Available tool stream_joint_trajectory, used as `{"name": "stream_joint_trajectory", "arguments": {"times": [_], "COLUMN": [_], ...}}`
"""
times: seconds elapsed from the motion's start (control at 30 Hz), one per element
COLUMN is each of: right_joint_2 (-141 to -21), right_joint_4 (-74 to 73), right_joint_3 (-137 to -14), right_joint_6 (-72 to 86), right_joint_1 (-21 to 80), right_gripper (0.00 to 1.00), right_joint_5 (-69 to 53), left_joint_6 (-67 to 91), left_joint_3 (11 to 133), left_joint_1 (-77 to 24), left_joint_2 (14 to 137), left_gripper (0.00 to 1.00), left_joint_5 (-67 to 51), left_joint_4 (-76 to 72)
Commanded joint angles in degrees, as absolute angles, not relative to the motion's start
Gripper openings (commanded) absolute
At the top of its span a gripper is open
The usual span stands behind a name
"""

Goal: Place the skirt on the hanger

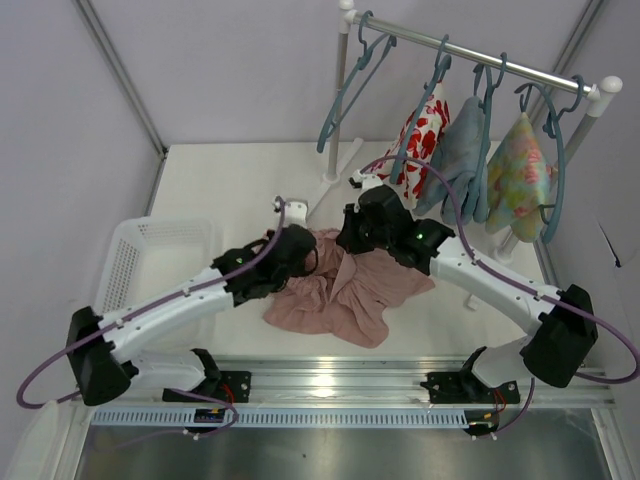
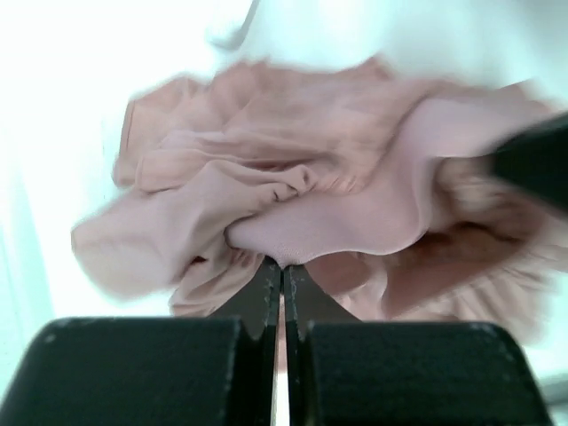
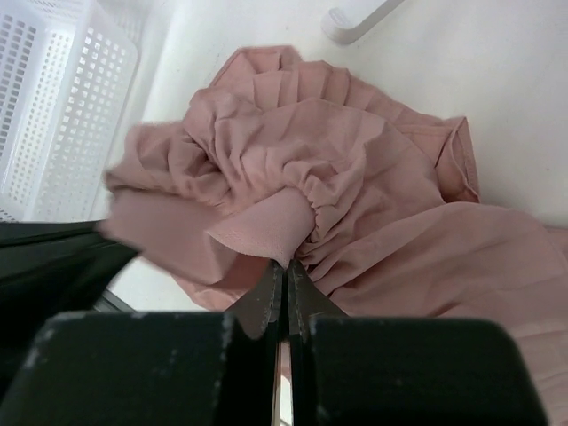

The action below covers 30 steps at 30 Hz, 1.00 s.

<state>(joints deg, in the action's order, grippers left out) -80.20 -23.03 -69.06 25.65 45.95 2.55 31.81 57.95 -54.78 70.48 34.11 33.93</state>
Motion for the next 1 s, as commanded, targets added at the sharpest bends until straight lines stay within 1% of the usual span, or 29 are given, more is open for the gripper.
{"name": "stream_joint_trajectory", "arguments": {"times": [0.0, 0.07, 0.17, 0.23, 0.3, 0.37, 0.43, 0.5, 0.57, 0.67, 0.7, 0.77, 0.8, 0.9, 0.97], "right_joint_2": [-81.30, -82.00, -82.61, -82.97, -83.76, -84.81, -85.69, -85.61, -85.52, -86.48, -86.75, -87.19, -87.10, -86.66, -85.44], "right_joint_4": [-27.67, -29.70, -33.92, -37.43, -39.36, -40.60, -40.35, -37.01, -33.33, -32.61, -33.48, -35.93, -36.99, -42.62, -45.51], "right_joint_3": [-76.80, -79.53, -84.72, -87.53, -87.54, -86.67, -83.61, -80.87, -77.44, -77.69, -78.39, -80.67, -81.55, -83.93, -83.85], "right_joint_6": [24.96, 25.57, 26.45, 27.16, 27.33, 27.42, 26.90, 26.46, 26.54, 26.90, 26.63, 25.93, 25.84, 27.23, 28.99], "right_joint_1": [45.62, 45.62, 45.44, 44.74, 42.82, 41.32, 40.08, 40.08, 40.25, 40.95, 41.48, 44.01, 45.34, 50.26, 52.37], "right_gripper": [0.00, 0.00, 0.00, 0.00, 0.00, 0.00, 0.00, 0.01, 0.07, 0.25, 0.37, 0.49, 0.58, 0.67, 0.69], "right_joint_5": [3.34, 3.16, 4.04, 4.83, 4.66, 4.05, 2.99, 1.33, -0.34, -3.25, -3.08, -0.28, 2.09, 9.39, 12.90], "left_joint_6": [27.86, 27.77, 26.38, 25.32, 24.88, 24.79, 25.40, 25.66, 26.54, 27.25, 27.25, 27.33, 27.33, 26.90, 26.28], "left_joint_3": [71.41, 79.41, 86.54, 87.19, 83.16, 75.45, 70.61, 66.30, 65.22, 63.55, 63.11, 62.93, 63.10, 63.19, 63.02], "left_joint_1": [-53.00, -51.33, -49.75, -46.95, -44.57, -40.88, -38.42, -37.71, -37.62, -37.62, -37.62, -37.44, -37.18, -36.04, -35.95], "left_joint_2": [65.57, 65.83, 66.97, 67.06, 66.27, 64.52, 63.81, 63.81, 64.42, 65.21, 65.74, 66.09, 66.27, 66.62, 66.97], "left_gripper": [0.00, 0.00, 0.00, 0.00, 0.00, 0.00, 0.00, 0.00, 0.00, 0.00, 0.00, 0.00, 0.00, 0.00, 0.00], "left_joint_5": [27.00, 24.10, 22.68, 19.09, 13.49, 10.12, 8.36, 7.91, 8.17, 8.96, 9.40, 10.02, 9.76, 8.17, 8.17], "left_joint_4": [47.17, 53.67, 63.70, 65.21, 62.94, 57.24, 52.15, 49.58, 46.52, 44.48, 43.25, 42.11, 41.06, 39.29, 38.94]}}
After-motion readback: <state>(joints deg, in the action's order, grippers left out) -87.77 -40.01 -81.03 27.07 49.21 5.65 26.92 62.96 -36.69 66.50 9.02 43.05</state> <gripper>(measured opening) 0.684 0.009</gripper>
